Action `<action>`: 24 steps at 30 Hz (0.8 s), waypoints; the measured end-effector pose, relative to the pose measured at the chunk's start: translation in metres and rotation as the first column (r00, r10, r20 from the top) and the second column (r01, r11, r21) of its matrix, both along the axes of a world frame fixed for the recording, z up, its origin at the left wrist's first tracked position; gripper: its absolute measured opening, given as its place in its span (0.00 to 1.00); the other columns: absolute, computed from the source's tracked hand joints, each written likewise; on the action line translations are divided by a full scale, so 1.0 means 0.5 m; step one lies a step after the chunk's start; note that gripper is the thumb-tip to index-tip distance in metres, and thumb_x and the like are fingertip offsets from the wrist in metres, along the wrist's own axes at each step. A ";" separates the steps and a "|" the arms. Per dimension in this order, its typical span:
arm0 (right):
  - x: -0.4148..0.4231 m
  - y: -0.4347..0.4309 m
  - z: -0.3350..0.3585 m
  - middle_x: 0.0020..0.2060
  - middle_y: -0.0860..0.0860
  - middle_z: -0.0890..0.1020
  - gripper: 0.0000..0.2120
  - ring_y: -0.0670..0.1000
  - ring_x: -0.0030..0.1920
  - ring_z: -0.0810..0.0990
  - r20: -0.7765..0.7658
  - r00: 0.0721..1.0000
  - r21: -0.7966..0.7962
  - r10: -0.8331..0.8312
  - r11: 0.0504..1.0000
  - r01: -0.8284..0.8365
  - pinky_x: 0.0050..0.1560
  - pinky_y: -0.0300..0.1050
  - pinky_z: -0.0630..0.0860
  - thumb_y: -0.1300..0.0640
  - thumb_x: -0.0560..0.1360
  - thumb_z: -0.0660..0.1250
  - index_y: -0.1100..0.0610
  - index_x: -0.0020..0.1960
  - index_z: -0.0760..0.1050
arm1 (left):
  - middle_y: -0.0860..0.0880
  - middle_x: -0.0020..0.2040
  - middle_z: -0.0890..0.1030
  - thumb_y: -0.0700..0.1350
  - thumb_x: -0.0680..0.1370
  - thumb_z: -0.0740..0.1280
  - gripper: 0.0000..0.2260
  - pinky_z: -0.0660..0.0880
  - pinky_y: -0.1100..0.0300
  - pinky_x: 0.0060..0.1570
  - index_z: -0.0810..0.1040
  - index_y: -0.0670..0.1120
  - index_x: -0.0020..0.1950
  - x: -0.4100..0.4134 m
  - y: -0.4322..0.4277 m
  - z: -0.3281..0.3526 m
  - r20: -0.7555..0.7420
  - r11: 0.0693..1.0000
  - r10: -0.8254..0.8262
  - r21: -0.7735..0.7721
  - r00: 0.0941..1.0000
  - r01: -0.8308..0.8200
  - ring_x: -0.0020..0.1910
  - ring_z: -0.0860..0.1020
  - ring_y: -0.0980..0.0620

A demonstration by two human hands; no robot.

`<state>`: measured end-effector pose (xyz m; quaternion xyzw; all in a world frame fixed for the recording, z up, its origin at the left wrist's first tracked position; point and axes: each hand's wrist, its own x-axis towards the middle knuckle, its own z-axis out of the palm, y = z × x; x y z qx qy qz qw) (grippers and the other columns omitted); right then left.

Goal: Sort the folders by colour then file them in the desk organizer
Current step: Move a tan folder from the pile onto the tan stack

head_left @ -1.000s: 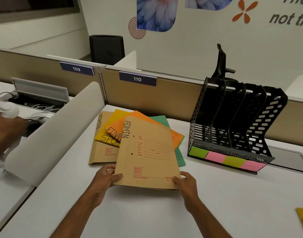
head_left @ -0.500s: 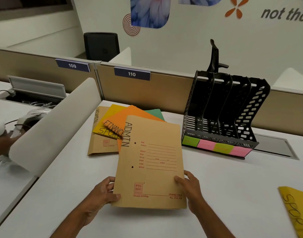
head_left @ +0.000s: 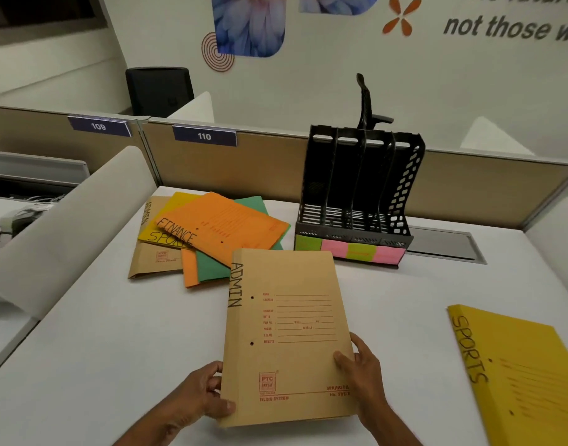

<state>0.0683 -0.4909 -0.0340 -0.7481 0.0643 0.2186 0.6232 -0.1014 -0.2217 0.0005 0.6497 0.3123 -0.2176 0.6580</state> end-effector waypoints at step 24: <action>0.007 -0.359 -0.047 0.56 0.58 0.83 0.20 0.60 0.52 0.82 0.106 0.958 -0.197 -0.265 0.939 0.282 0.54 0.61 0.81 0.65 0.77 0.66 0.56 0.67 0.73 | 0.56 0.49 0.81 0.47 0.78 0.71 0.16 0.79 0.66 0.37 0.72 0.58 0.64 0.147 -0.379 -0.033 0.038 0.978 -0.131 0.167 0.991 0.123 0.48 0.82 0.58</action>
